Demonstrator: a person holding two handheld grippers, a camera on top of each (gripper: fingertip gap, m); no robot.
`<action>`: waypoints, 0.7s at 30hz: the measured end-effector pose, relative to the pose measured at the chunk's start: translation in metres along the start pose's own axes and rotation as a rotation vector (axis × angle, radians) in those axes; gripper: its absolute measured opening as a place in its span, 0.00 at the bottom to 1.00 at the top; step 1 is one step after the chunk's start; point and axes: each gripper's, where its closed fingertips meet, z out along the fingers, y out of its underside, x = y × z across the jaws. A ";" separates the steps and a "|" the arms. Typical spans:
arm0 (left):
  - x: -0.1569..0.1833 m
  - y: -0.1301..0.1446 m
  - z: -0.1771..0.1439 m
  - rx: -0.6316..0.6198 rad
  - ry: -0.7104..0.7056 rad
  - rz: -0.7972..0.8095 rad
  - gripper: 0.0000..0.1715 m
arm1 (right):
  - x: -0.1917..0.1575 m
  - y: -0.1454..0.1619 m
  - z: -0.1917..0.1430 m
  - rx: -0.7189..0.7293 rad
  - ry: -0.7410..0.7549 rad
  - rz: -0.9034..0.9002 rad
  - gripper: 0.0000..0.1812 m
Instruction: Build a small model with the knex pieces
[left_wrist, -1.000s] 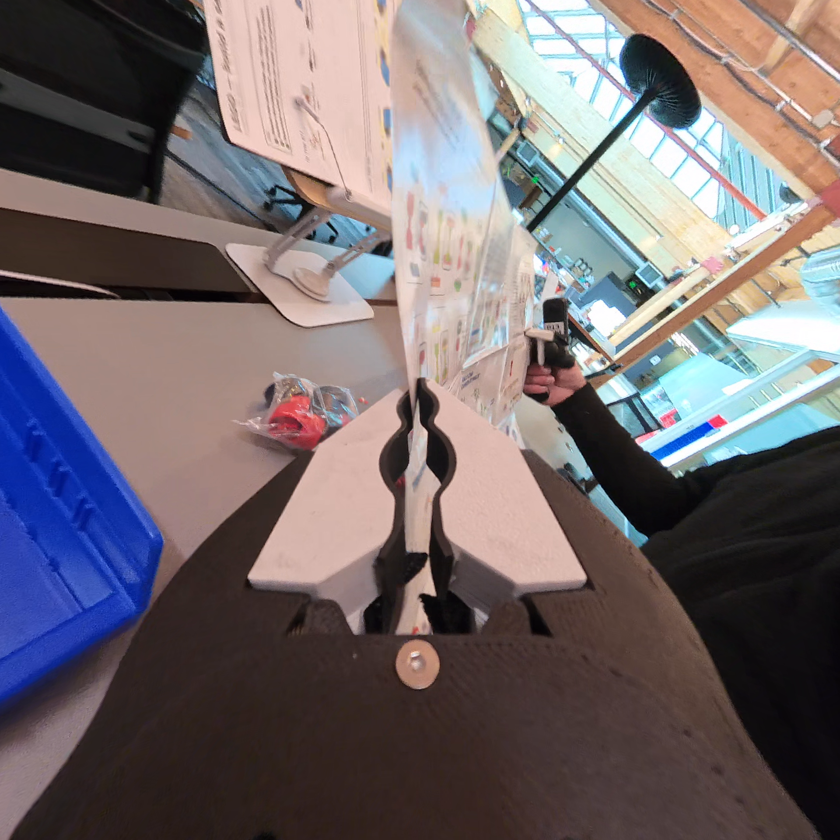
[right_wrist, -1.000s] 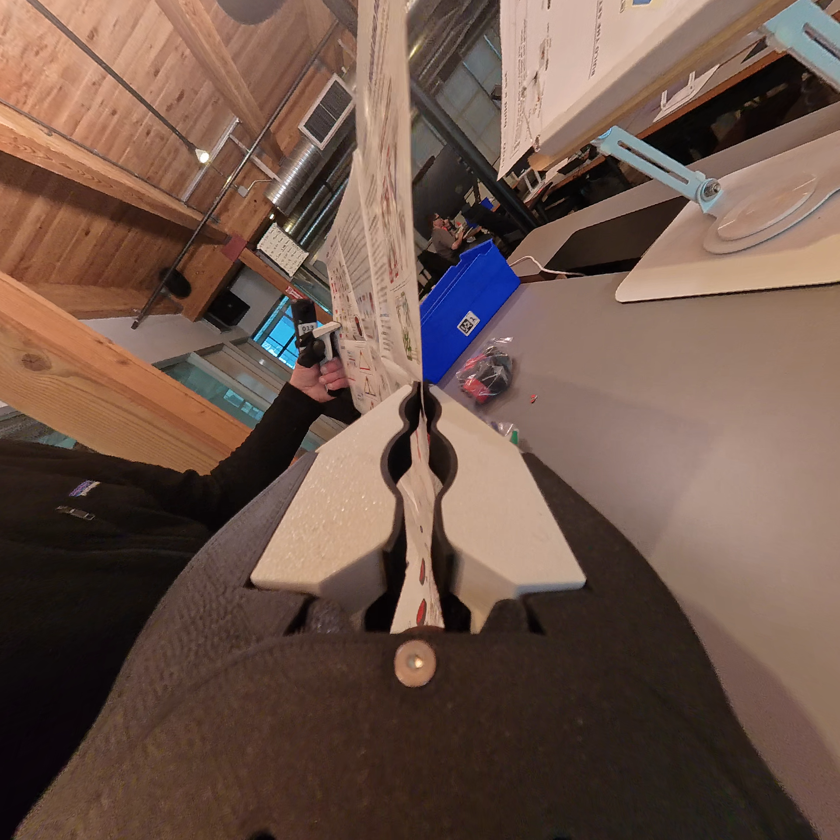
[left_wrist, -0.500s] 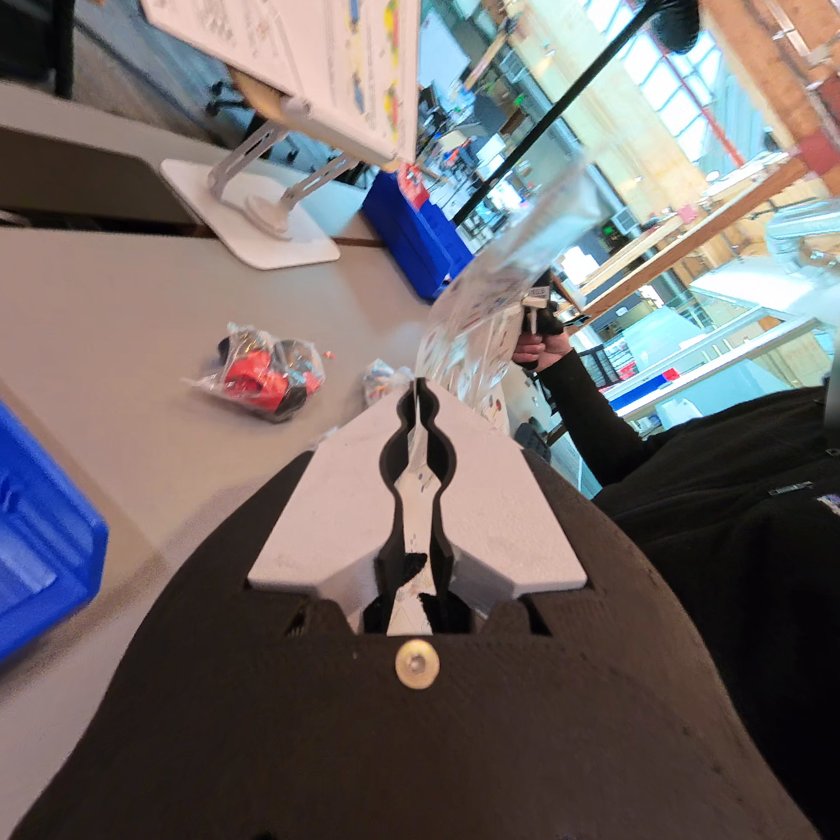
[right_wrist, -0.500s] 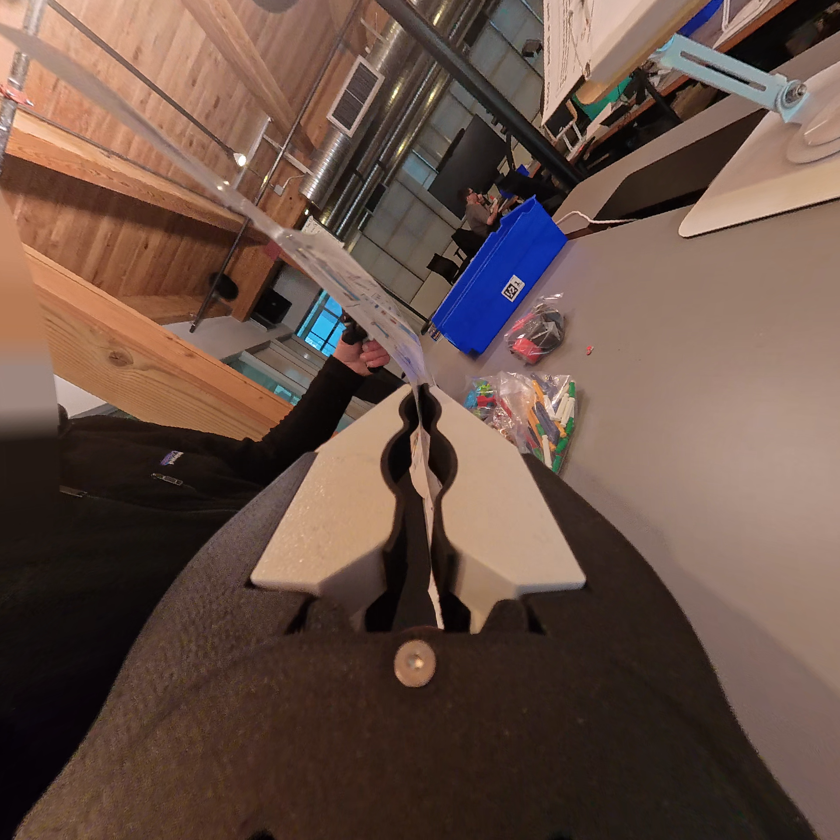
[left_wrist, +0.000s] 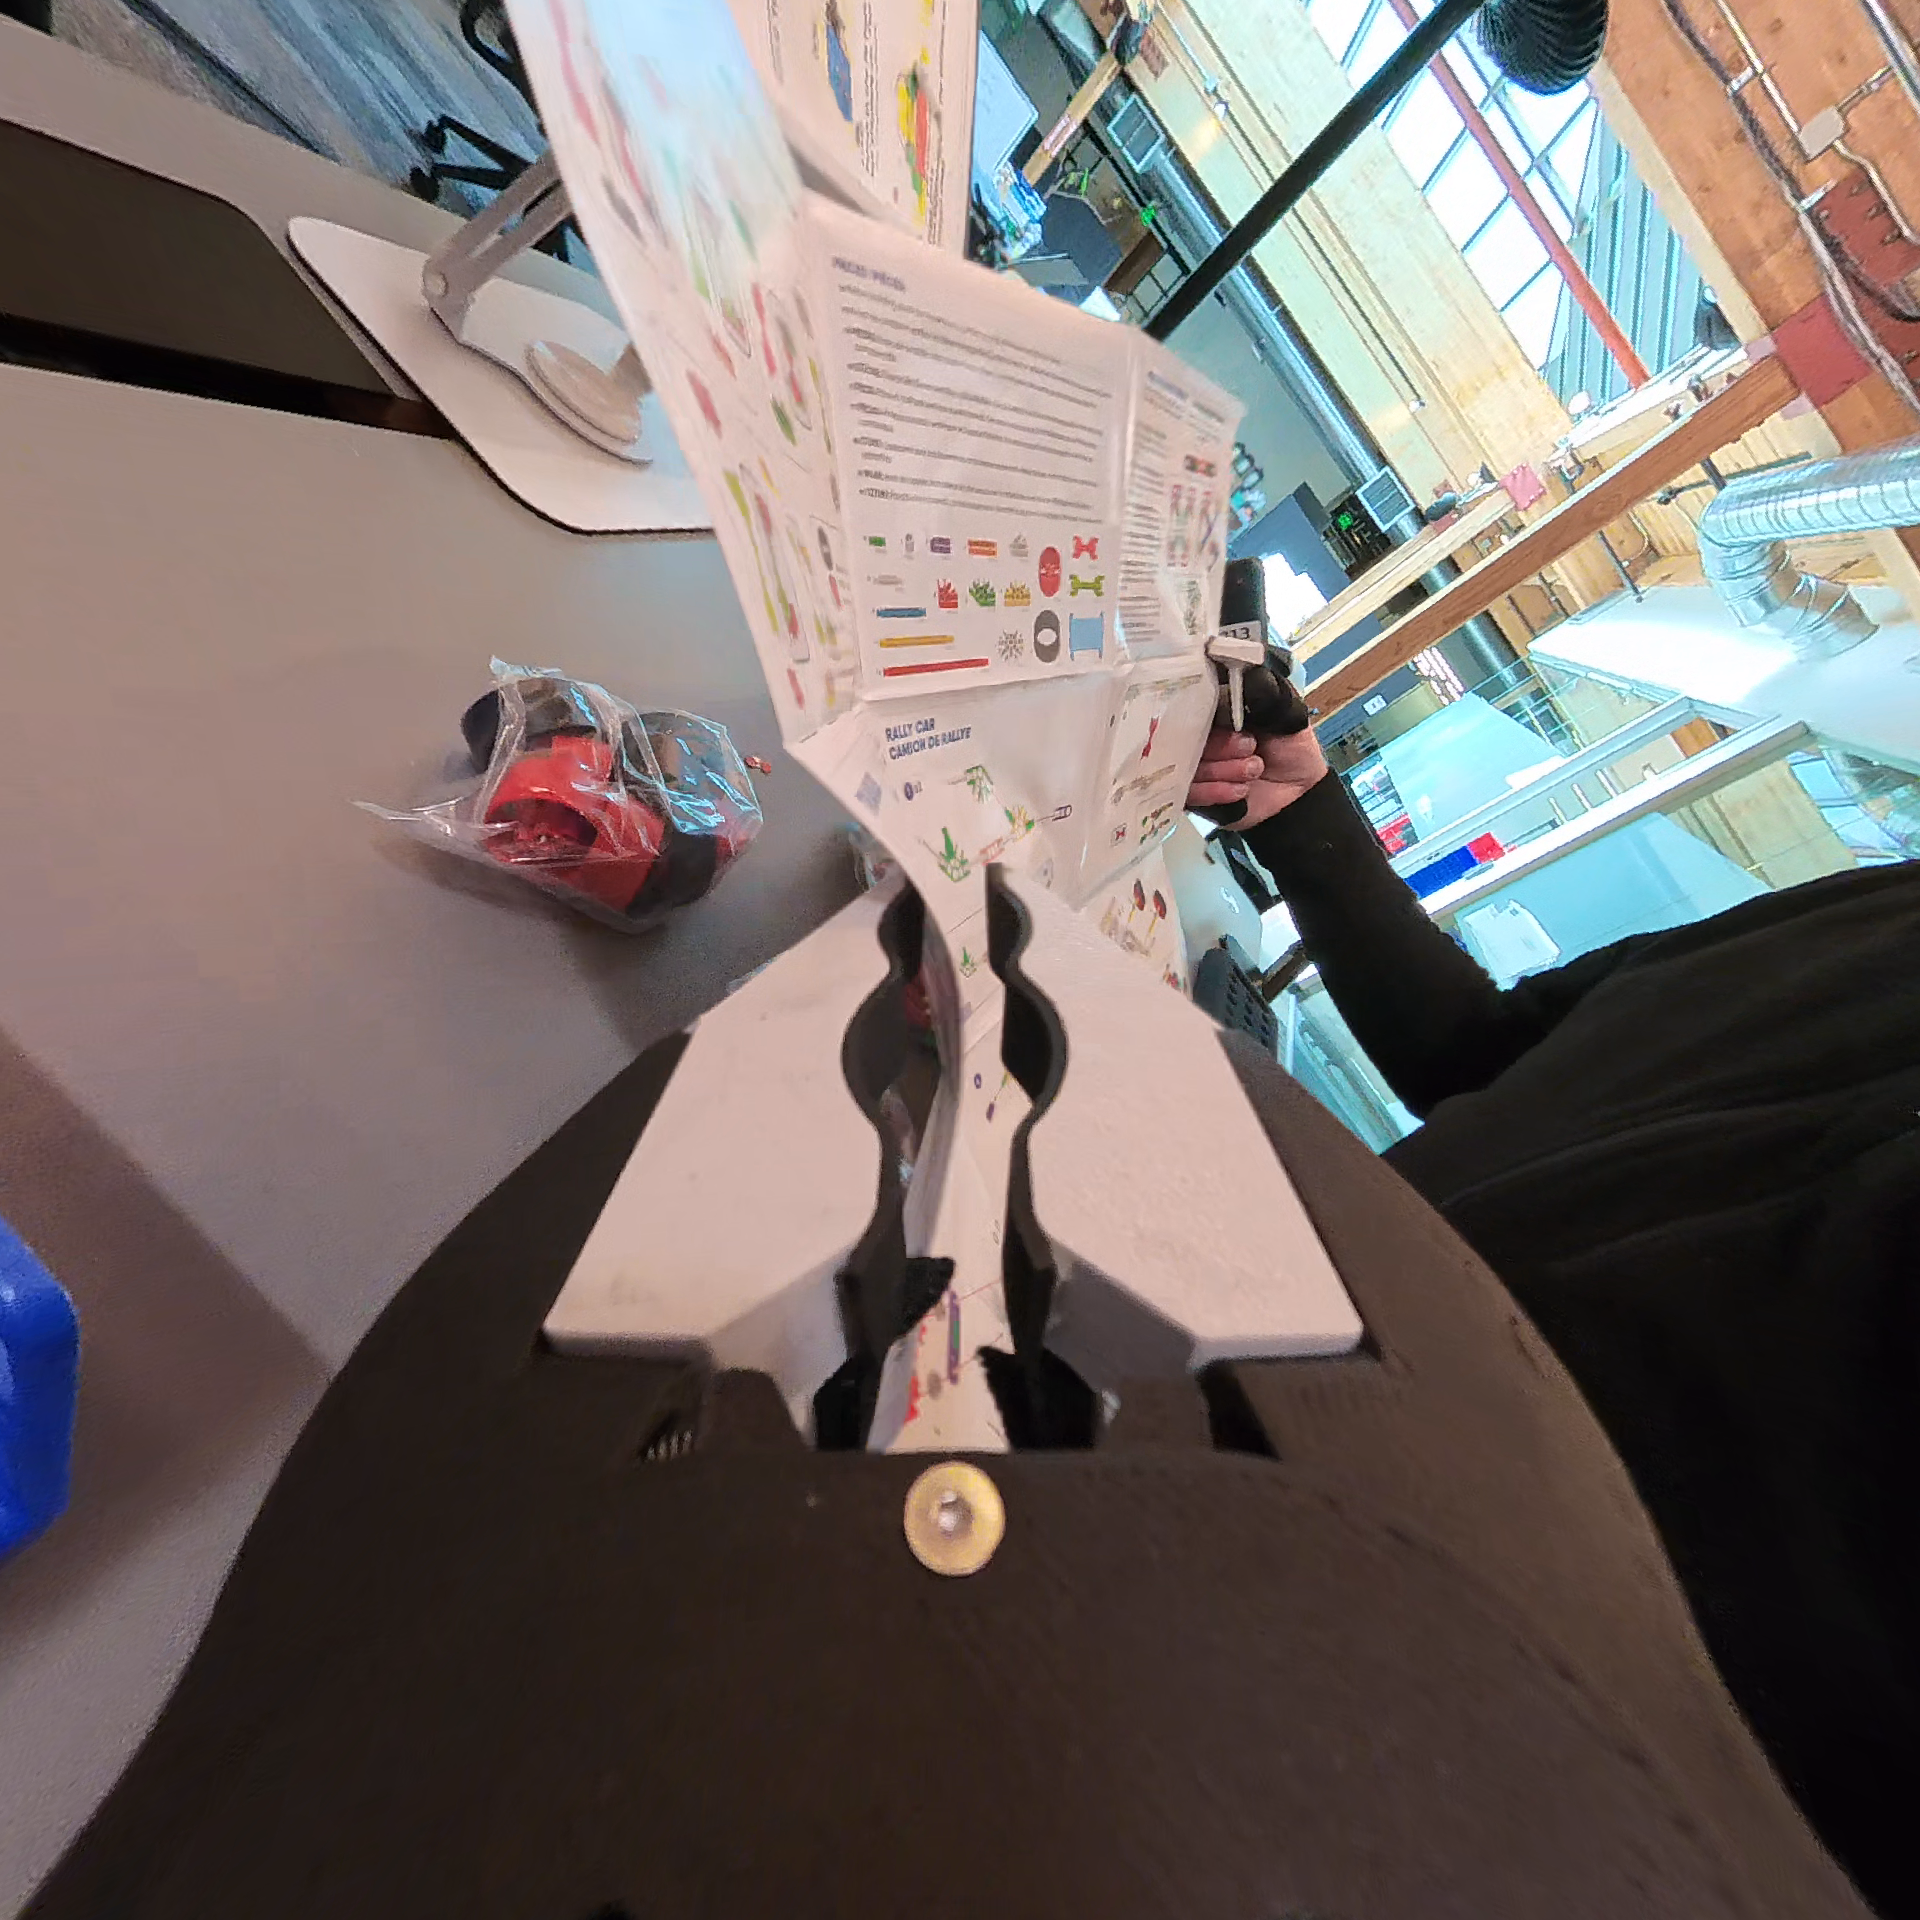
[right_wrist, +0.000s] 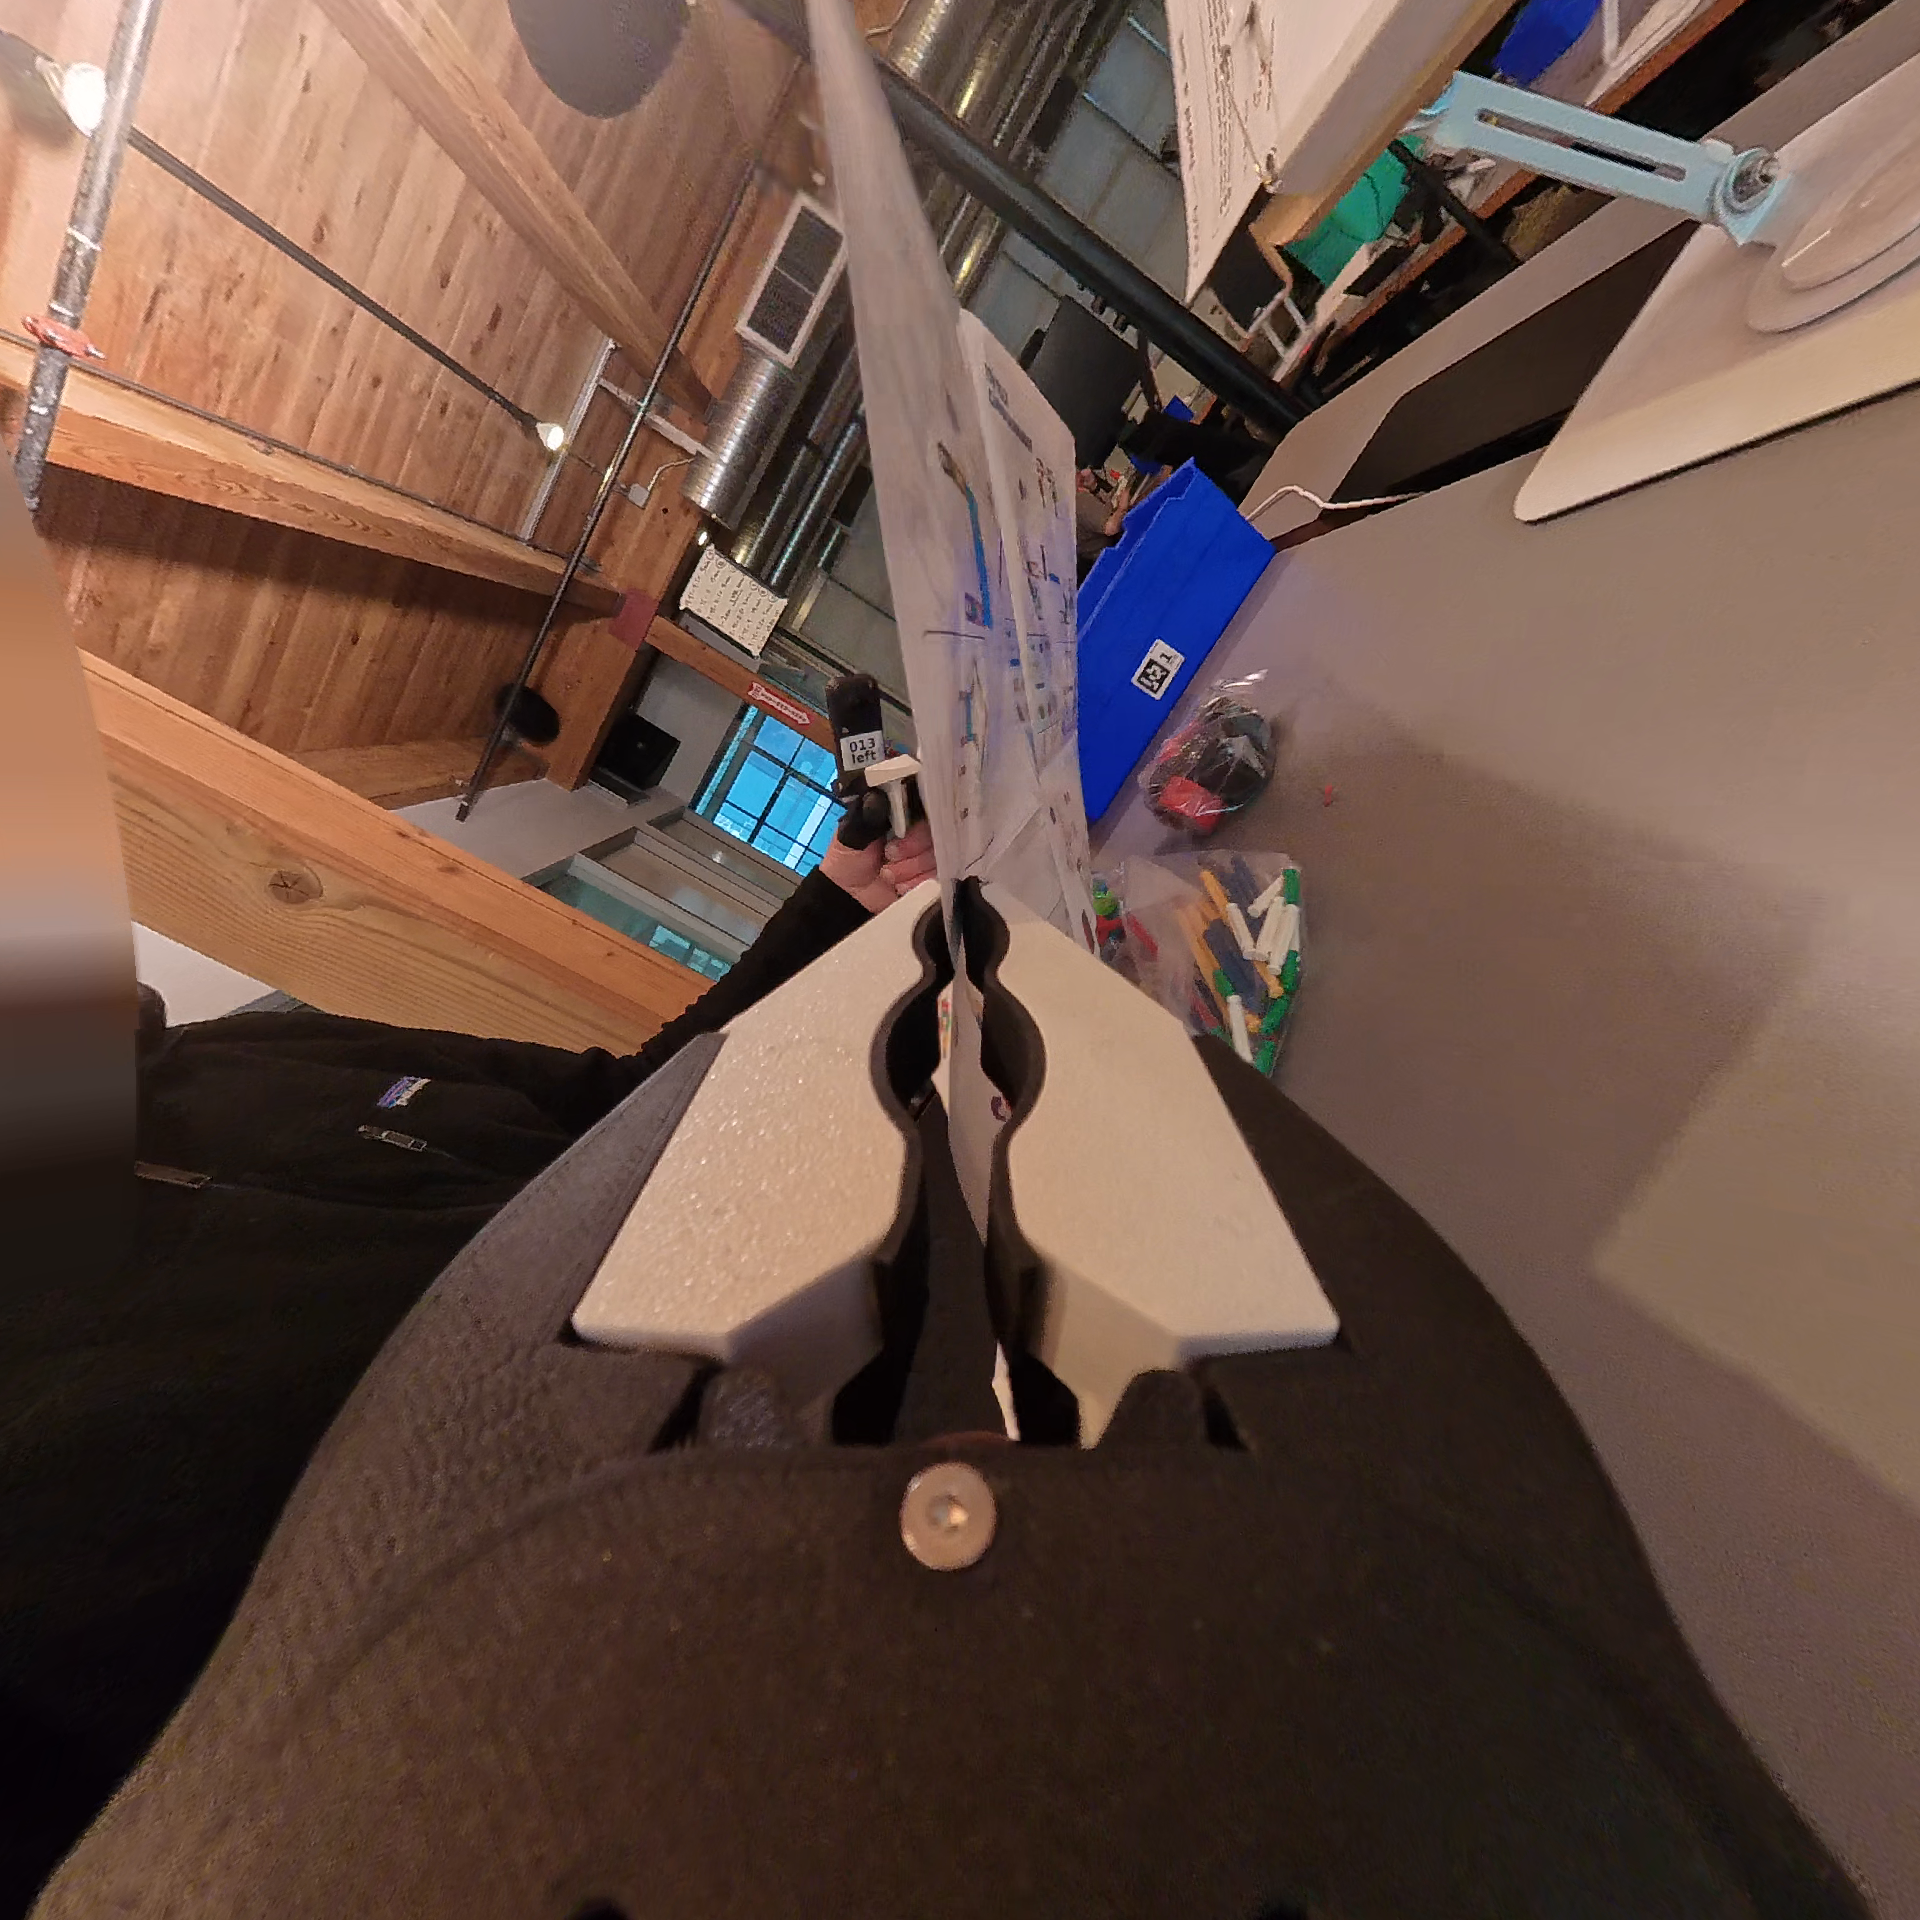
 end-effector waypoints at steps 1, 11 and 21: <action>0.000 0.001 0.002 -0.008 0.006 -0.009 0.02 | 0.004 -0.001 0.000 0.007 0.007 0.004 0.00; 0.002 -0.003 0.003 0.024 0.049 -0.004 0.00 | 0.045 0.031 0.008 -0.094 0.053 -0.036 0.13; 0.004 -0.006 -0.004 0.028 0.062 0.029 0.00 | 0.050 0.033 0.004 -0.068 0.023 -0.025 0.00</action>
